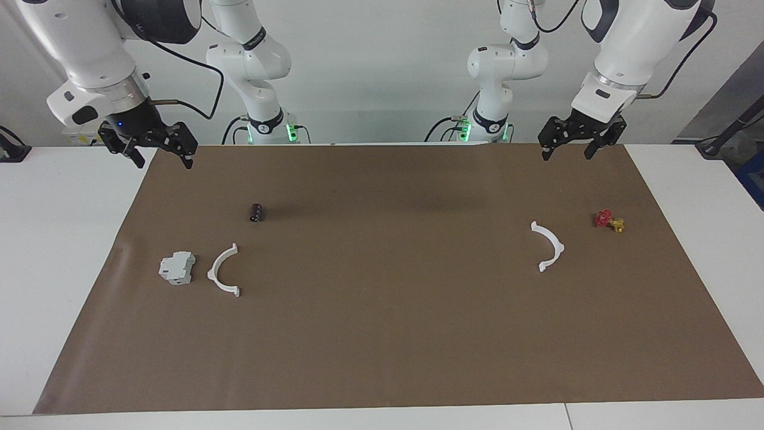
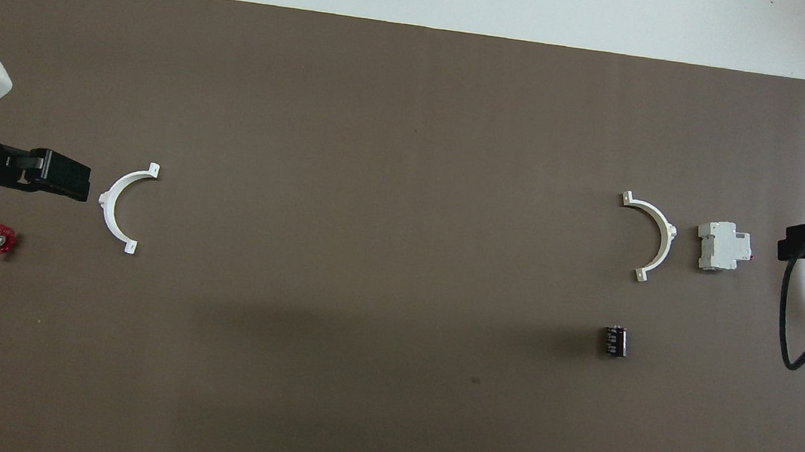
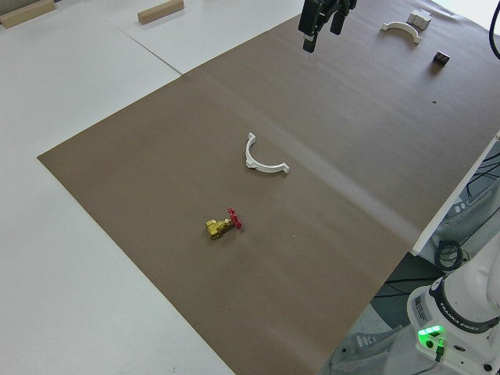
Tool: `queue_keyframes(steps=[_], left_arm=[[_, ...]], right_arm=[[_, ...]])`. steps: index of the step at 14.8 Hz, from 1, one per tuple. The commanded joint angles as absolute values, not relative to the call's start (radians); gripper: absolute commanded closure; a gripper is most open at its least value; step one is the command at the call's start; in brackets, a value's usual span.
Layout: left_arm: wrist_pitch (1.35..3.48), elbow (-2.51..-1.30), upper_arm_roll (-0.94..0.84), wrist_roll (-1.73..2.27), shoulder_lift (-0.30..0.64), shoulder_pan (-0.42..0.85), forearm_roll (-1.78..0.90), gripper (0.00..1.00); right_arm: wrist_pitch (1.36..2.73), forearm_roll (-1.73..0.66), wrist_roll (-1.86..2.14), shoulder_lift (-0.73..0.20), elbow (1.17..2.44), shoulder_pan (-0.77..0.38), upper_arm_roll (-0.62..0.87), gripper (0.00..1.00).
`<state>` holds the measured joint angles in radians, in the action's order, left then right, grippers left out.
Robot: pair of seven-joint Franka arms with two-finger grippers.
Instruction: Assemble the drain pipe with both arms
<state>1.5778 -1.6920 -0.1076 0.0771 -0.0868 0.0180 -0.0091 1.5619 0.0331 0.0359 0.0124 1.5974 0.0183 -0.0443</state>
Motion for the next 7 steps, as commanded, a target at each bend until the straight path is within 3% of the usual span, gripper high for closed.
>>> queue_keyframes(steps=[1, 4, 7], left_arm=[[1.558, -1.687, -0.103, 0.058, -0.095, 0.014, -0.009, 0.00], [1.559, -1.687, -0.103, 0.058, -0.098, 0.015, -0.009, 0.00], [1.566, -1.687, -0.103, 0.060, -0.098, 0.018, -0.009, 0.00]], right_arm=[[1.560, 0.041, 0.046, 0.034, 1.618, 0.025, -0.038, 0.00], [1.568, 0.040, 0.037, 0.034, 1.623, 0.023, -0.038, 0.00], [1.701, 0.035, 0.076, 0.076, 1.753, 0.025, -0.037, 0.00]])
